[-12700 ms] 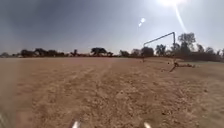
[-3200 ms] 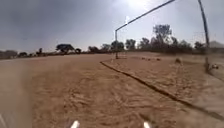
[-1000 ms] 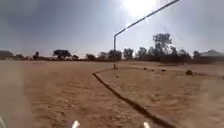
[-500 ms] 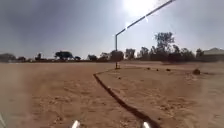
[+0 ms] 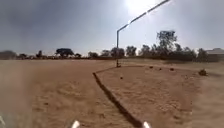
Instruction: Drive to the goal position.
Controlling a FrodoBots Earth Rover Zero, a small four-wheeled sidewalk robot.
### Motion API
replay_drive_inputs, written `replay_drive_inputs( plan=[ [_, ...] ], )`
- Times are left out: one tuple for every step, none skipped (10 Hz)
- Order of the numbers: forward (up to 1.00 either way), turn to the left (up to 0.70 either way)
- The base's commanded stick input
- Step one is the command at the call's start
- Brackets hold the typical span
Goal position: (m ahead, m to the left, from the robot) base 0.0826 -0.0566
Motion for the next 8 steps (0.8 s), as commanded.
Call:
replay_drive_inputs(
  plan=[
    [0.70, 0.00],
    [0.70, 0.00],
    [0.70, 0.00],
    [0.70, 0.00],
    [0.70, 0.00],
    [0.70, 0.00],
    [0.70, 0.00],
    [0.70, 0.00]
  ],
)
